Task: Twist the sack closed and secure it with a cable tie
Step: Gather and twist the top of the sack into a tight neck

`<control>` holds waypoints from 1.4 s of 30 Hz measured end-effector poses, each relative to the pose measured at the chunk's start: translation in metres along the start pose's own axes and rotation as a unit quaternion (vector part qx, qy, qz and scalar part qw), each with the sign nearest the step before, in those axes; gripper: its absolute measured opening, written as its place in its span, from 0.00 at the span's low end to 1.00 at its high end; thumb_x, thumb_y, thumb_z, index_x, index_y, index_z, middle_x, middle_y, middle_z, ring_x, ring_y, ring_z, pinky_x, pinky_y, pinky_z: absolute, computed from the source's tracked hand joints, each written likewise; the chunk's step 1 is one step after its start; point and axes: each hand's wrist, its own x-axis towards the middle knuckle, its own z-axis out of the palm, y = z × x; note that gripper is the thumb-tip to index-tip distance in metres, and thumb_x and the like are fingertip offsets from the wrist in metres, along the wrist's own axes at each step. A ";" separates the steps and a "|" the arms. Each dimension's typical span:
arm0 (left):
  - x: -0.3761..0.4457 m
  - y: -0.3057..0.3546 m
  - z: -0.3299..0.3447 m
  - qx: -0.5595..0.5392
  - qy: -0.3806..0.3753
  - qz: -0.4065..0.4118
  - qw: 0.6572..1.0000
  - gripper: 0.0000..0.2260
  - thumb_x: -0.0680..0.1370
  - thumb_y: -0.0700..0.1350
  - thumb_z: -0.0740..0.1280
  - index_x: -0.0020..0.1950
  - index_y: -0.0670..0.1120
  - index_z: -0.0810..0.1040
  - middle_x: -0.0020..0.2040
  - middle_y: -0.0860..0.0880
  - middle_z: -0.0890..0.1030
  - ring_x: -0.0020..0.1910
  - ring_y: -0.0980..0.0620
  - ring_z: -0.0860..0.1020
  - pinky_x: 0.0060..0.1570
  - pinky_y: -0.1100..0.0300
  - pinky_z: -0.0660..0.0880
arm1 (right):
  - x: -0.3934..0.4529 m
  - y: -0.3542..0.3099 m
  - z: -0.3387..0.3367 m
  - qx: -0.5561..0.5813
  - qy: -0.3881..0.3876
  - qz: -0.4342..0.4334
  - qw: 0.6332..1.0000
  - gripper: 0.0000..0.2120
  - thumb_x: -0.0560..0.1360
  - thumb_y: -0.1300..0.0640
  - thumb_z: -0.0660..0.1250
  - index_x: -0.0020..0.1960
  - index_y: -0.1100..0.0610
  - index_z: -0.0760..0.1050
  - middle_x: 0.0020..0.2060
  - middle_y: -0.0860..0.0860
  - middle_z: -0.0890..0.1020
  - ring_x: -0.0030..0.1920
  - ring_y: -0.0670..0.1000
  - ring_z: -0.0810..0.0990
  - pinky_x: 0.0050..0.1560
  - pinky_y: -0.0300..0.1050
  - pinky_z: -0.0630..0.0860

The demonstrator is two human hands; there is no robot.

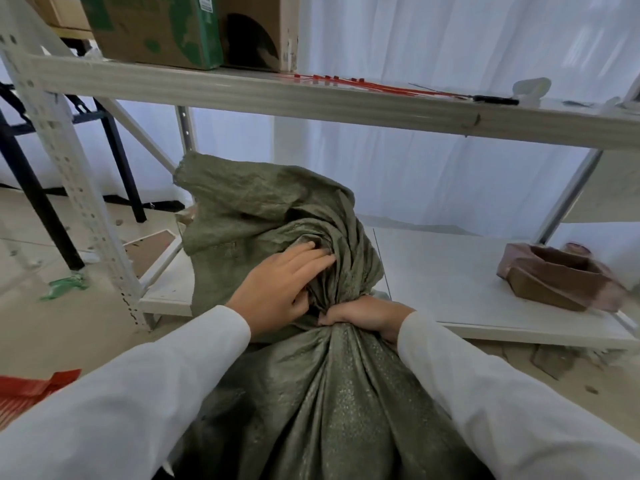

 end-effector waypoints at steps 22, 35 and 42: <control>0.035 0.021 0.011 0.089 -0.087 0.090 0.988 0.16 0.67 0.48 0.65 0.54 0.52 0.79 0.65 0.49 0.76 0.70 0.43 0.66 0.63 0.49 0.70 | -0.014 -0.004 -0.003 -0.126 0.019 -0.004 0.992 0.15 0.66 0.53 0.72 0.51 0.57 0.79 0.52 0.53 0.80 0.56 0.53 0.76 0.62 0.49 0.73; 0.035 0.042 -0.028 0.107 -0.339 -0.065 0.932 0.11 0.76 0.50 0.59 0.56 0.50 0.72 0.55 0.47 0.79 0.54 0.45 0.78 0.45 0.57 0.66 | -0.018 -0.006 0.006 -0.081 -0.021 0.004 0.997 0.14 0.70 0.60 0.71 0.56 0.59 0.77 0.50 0.54 0.80 0.55 0.54 0.78 0.64 0.48 0.71; 0.040 0.051 -0.031 0.125 -0.433 -0.169 0.876 0.14 0.76 0.49 0.59 0.60 0.48 0.73 0.57 0.48 0.78 0.56 0.48 0.77 0.46 0.57 0.67 | -0.014 -0.008 0.013 -0.060 -0.027 -0.001 0.998 0.17 0.63 0.55 0.73 0.51 0.54 0.79 0.52 0.55 0.82 0.56 0.56 0.79 0.64 0.52 0.73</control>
